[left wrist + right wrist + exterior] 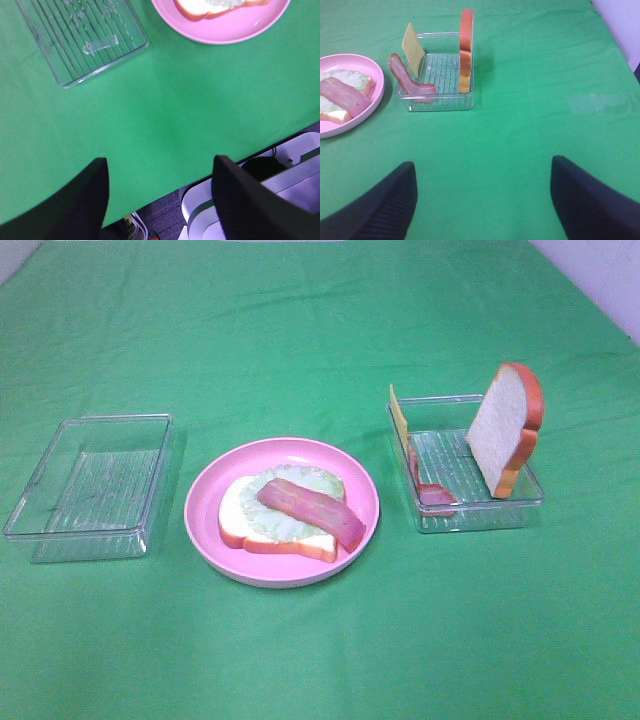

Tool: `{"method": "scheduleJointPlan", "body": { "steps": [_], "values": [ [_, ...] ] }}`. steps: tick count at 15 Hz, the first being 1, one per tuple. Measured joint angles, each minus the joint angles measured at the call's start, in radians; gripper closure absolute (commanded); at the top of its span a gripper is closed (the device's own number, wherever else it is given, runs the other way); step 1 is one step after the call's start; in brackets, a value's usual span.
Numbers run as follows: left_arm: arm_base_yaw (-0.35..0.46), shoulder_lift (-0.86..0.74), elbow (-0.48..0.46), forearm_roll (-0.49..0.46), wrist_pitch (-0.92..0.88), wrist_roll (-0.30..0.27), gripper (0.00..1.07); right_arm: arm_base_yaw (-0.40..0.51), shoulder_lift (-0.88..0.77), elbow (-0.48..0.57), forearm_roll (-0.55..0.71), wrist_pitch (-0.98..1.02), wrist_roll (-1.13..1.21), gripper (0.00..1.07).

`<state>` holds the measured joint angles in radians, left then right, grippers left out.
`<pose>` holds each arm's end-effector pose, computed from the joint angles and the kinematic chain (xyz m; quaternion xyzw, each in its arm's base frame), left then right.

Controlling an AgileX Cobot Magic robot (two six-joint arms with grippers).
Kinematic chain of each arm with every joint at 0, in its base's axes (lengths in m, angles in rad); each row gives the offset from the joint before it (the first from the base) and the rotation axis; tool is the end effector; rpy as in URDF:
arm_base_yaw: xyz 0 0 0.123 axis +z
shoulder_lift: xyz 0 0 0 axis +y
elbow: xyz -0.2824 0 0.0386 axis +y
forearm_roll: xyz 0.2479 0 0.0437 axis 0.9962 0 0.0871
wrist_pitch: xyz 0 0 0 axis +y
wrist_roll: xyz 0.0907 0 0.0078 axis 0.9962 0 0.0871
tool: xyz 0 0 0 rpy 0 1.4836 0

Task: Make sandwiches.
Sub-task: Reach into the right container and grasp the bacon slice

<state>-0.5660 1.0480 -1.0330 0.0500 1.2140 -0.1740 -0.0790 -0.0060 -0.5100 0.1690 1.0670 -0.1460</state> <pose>0.1531 -0.0922 0.3442 0.1937 0.9574 -0.0539 0.2073 -0.0068 0.0140 0.2803 -0.0326 0.8470 0.0250 0.5299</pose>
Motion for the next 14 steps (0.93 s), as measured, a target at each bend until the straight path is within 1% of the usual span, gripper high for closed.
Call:
{"method": "scheduleJointPlan", "body": {
  "steps": [3,5,6,7,8,9,12,14],
  "values": [
    [0.0,-0.246,0.173,0.0,-0.028,0.0,0.48,0.0,0.0,0.0,0.0,0.0,0.0,0.36],
    [0.0,-0.378,0.262,0.001,-0.061,0.0,0.48,0.0,0.0,0.0,0.0,0.0,0.0,0.36],
    [0.0,-0.413,0.278,0.005,-0.071,0.0,0.48,0.0,0.0,0.0,0.0,0.0,0.0,0.36],
    [0.0,-0.48,0.317,0.01,-0.09,0.0,0.48,0.0,0.0,0.0,0.0,0.0,0.0,0.36],
    [0.0,-0.594,0.39,0.024,-0.093,0.0,0.48,0.0,0.0,0.0,0.0,0.0,0.0,0.36],
    [0.0,-0.624,0.408,0.024,-0.093,0.0,0.48,0.0,0.0,0.0,0.0,0.0,0.0,0.36],
    [0.0,-0.797,0.482,0.024,-0.081,0.0,0.48,0.0,0.0,0.0,0.0,0.0,0.0,0.36],
    [0.0,-0.881,0.493,0.024,-0.081,0.0,0.48,0.0,0.002,0.0,0.0,-0.001,0.0,0.36]
  ]
}}
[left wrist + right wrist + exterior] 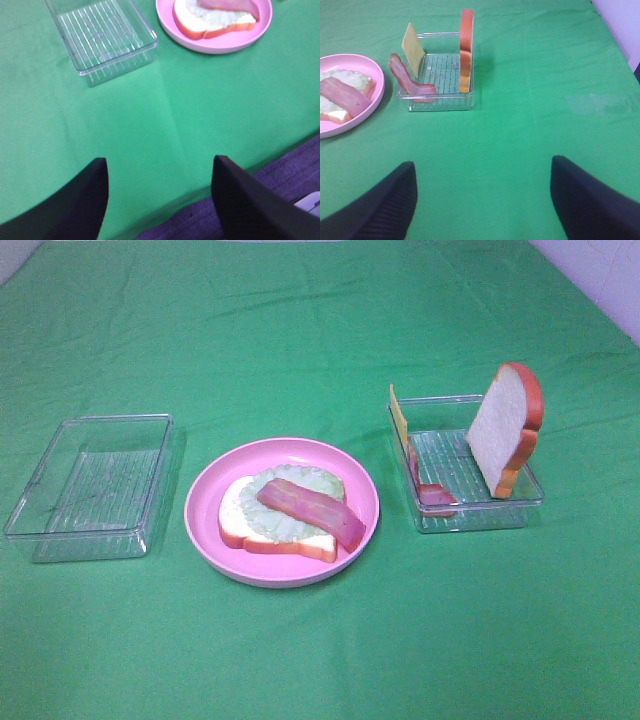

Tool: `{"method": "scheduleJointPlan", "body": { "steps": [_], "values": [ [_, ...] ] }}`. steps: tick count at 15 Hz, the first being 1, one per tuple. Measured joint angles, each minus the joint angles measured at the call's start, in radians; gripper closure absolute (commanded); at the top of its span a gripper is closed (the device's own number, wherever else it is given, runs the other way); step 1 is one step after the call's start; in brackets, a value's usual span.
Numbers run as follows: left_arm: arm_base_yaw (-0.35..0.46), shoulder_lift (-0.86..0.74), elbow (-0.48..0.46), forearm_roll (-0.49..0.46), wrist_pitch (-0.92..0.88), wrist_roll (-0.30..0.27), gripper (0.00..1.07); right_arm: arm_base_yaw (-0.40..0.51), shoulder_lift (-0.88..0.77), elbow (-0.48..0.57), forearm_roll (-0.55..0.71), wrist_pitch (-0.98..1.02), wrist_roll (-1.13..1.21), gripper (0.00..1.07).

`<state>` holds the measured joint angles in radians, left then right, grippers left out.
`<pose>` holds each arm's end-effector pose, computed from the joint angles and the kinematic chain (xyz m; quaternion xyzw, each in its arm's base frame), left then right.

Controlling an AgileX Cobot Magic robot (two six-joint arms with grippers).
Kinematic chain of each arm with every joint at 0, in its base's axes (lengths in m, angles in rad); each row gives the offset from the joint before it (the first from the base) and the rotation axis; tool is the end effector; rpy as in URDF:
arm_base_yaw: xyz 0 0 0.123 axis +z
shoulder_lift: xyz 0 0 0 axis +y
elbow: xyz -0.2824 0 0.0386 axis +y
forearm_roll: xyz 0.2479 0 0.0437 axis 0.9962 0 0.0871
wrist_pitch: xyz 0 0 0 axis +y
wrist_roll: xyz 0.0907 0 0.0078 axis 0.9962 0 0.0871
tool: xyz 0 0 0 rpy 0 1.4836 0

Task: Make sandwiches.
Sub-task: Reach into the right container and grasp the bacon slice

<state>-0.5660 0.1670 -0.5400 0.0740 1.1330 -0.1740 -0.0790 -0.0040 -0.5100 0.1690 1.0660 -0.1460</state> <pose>0.0150 -0.0023 0.2824 0.1749 0.8831 -0.1224 0.4178 -0.0064 0.0140 0.2804 -0.0325 0.8473 0.0250 0.5295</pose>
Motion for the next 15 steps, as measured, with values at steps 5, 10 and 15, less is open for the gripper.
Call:
{"method": "scheduleJointPlan", "body": {
  "steps": [5,10,15],
  "values": [
    [0.0,-0.172,0.002,0.001,-0.009,0.099,0.48,0.0,0.147,-0.013,0.078,-0.174,0.0,0.37],
    [0.0,-0.172,0.04,-0.004,-0.076,0.123,0.48,0.0,0.544,-0.015,0.271,-0.4,-0.095,0.37],
    [0.0,-0.172,0.04,-0.004,-0.077,0.124,0.48,0.0,0.943,-0.143,0.394,-0.365,-0.28,0.37]
  ]
}}
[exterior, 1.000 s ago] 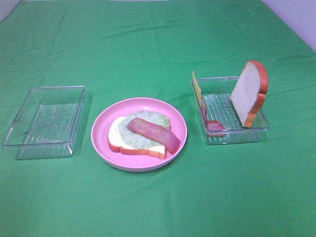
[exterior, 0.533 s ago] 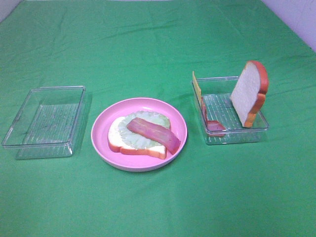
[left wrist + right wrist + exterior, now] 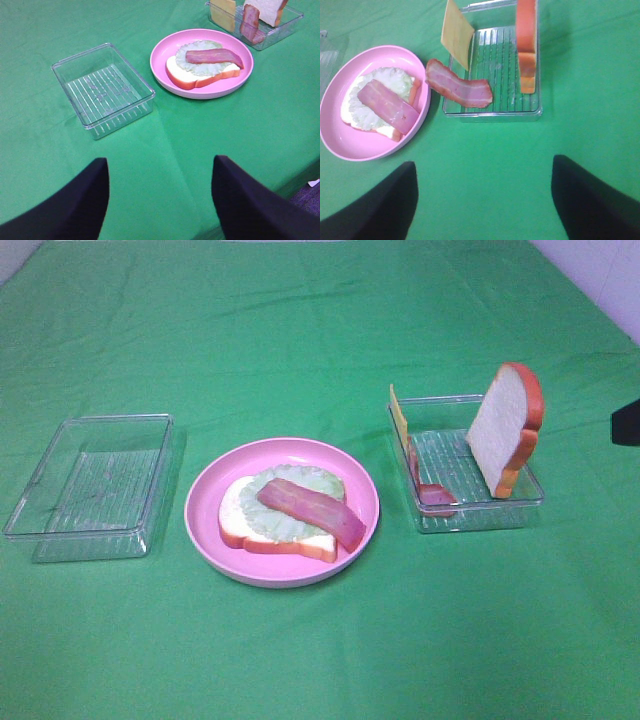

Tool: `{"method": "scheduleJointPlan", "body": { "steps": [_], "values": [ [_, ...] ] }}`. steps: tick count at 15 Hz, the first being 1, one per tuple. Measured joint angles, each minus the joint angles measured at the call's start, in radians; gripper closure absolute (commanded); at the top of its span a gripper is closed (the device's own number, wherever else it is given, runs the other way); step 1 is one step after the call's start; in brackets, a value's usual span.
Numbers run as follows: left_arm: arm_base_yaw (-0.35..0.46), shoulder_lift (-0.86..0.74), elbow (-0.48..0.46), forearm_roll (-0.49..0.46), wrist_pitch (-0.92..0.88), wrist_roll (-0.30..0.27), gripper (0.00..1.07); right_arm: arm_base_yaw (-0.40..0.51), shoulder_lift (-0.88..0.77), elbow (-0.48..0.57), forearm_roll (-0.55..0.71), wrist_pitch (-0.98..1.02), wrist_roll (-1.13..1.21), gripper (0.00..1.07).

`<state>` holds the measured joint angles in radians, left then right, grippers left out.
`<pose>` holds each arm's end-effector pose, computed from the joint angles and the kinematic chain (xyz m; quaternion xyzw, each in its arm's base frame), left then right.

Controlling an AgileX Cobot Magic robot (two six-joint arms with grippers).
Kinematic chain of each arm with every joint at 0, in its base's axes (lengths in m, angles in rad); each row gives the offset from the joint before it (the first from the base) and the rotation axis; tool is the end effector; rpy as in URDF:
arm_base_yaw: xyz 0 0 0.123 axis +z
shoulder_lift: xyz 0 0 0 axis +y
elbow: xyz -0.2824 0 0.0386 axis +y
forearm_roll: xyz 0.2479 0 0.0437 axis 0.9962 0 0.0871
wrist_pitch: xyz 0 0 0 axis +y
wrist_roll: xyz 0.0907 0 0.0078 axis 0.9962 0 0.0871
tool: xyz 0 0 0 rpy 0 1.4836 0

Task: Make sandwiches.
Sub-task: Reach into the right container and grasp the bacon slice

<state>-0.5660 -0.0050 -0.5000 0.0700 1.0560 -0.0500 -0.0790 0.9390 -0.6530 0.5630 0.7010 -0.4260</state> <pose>-0.0017 0.0076 0.2777 0.2156 0.8224 -0.1259 0.5112 0.1748 0.0177 0.2832 -0.0173 0.9179 0.1525 0.3660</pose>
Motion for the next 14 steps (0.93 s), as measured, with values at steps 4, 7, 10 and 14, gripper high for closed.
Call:
{"method": "scheduleJointPlan", "body": {
  "steps": [4,7,10,14],
  "values": [
    [0.0,0.0,0.0,0.0,-0.001,0.0,0.48,0.0,0.353,-0.269,0.025,0.195,0.001,0.37],
    [0.0,0.0,0.0,0.0,-0.001,0.0,0.48,0.006,0.491,-0.417,0.023,0.265,0.043,0.37],
    [0.0,0.0,0.0,0.0,-0.001,0.0,0.48,0.091,0.591,-0.531,-0.061,0.266,0.109,0.37],
    [0.0,0.0,0.0,0.0,-0.001,0.0,0.48,0.332,0.805,-0.742,-0.262,0.285,0.324,0.37]
  ]
}}
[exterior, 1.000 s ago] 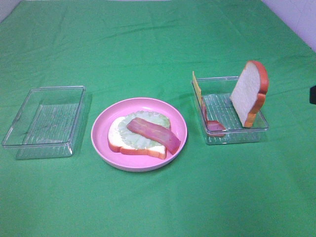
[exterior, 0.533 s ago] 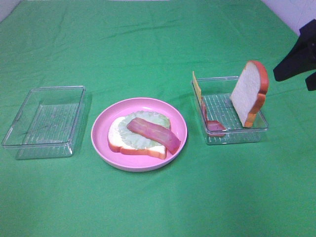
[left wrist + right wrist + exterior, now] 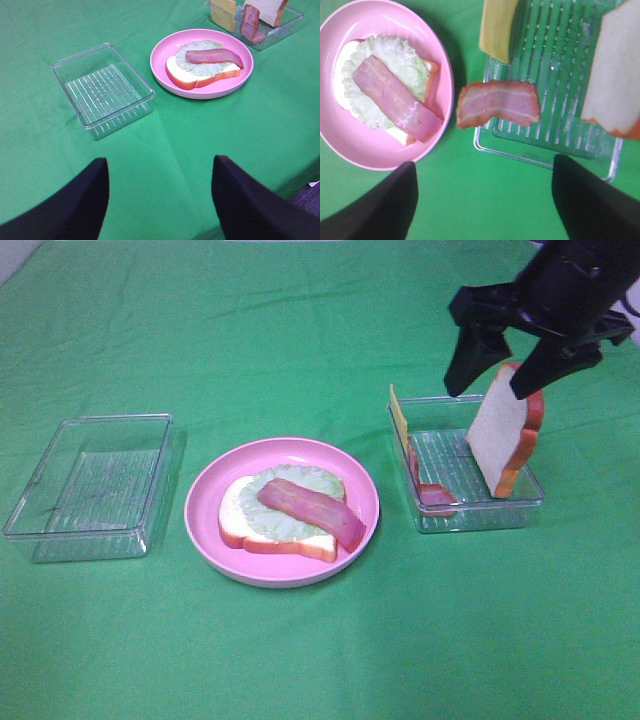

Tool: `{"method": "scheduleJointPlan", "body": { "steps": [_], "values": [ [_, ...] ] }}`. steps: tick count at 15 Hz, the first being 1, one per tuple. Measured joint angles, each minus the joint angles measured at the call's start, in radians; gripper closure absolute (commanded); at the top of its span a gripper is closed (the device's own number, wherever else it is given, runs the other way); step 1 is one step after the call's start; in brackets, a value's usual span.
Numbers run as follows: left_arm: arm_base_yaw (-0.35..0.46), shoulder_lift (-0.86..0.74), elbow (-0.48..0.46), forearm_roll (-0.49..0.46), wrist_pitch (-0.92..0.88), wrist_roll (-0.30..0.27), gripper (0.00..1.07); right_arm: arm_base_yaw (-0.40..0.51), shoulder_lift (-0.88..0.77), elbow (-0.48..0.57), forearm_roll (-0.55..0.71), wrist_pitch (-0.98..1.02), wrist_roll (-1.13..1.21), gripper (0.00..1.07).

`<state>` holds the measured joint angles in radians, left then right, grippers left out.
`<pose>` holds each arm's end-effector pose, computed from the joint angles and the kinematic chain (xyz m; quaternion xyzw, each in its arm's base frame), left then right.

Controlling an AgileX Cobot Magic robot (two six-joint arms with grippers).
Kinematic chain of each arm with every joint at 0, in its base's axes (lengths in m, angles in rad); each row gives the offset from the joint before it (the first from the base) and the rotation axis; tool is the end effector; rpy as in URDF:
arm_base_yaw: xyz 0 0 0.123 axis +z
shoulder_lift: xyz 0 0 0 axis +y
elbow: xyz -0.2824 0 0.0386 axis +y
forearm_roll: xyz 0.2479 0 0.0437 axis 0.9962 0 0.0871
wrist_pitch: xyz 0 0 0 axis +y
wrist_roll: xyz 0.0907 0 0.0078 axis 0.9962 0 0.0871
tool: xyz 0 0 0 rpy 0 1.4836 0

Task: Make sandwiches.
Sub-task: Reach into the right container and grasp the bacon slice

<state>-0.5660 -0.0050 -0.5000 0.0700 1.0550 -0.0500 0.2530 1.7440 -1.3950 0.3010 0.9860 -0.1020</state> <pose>-0.0017 0.0076 0.2778 0.2156 0.8221 -0.1261 0.5116 0.3470 0.1130 0.2677 -0.1117 0.9714 0.1483 0.1482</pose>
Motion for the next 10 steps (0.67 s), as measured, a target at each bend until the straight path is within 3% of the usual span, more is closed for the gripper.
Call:
{"method": "scheduleJointPlan", "body": {
  "steps": [2,3,4,10],
  "values": [
    [0.0,0.0,0.0,0.0,0.0,0.0,0.48,0.05,0.068,-0.07,-0.017,0.024,0.063,0.37],
    [0.0,0.0,0.0,0.0,0.0,0.0,0.48,0.071,0.169,-0.181,-0.023,0.109,0.125,0.37],
    [0.0,0.0,0.0,0.0,0.0,0.0,0.48,0.071,0.216,-0.228,-0.034,0.146,0.148,0.37],
    [0.0,0.0,0.0,0.0,0.0,0.0,0.48,0.071,0.398,-0.406,-0.088,0.219,0.198,0.41]
  ]
}}
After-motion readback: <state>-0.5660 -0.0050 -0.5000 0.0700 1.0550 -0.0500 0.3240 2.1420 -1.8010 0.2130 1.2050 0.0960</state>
